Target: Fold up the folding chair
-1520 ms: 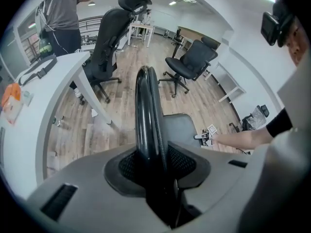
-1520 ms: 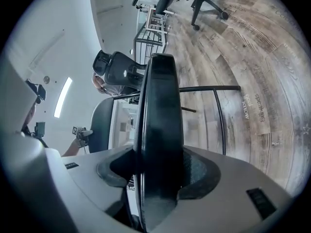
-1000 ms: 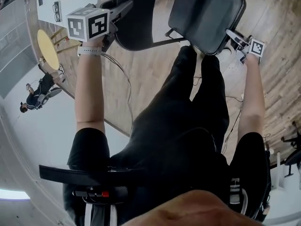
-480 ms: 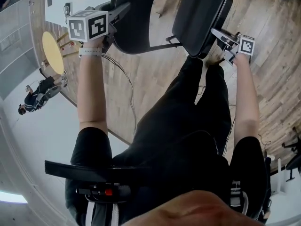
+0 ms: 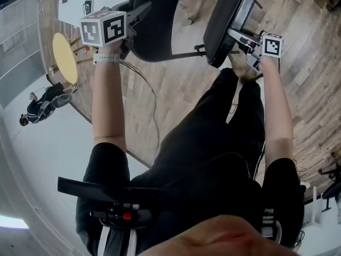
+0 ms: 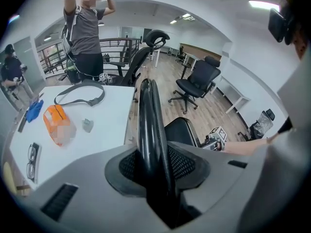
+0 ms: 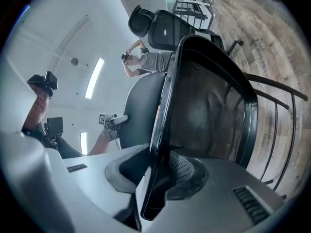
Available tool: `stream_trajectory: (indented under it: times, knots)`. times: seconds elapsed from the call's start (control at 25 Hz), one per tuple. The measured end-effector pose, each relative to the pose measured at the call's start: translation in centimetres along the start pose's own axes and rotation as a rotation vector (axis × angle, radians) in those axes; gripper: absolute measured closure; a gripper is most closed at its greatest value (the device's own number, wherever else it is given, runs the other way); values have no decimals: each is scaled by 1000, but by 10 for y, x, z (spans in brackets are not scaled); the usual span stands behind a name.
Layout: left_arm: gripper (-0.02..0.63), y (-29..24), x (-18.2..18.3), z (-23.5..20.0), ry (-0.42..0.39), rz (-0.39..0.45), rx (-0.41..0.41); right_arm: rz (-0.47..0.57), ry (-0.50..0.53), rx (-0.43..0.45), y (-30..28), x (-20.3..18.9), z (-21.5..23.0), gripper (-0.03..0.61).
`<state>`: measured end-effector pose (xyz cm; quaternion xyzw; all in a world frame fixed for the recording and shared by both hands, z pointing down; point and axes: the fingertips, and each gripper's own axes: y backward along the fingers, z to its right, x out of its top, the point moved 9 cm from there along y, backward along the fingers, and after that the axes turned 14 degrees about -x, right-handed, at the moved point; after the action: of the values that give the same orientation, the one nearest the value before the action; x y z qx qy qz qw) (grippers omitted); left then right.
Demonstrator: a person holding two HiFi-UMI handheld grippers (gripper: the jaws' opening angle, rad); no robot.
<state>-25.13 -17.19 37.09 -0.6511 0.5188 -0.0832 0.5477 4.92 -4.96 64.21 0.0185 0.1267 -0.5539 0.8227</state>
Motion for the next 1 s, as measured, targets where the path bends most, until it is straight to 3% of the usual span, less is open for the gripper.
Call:
stream_trajectory:
  times: [0.36,0.56,1.0]
  knots:
    - [503,26,-3,-42,15,26,5,-12,-43,-31,-89,11,-23,479]
    - [503,26,0,-43,8,24,13,-41,-85,-27,-110,16,-25,477]
    - [506,40,1,-61,0,24,39,-65,-62,-167,-192,31,-37,469]
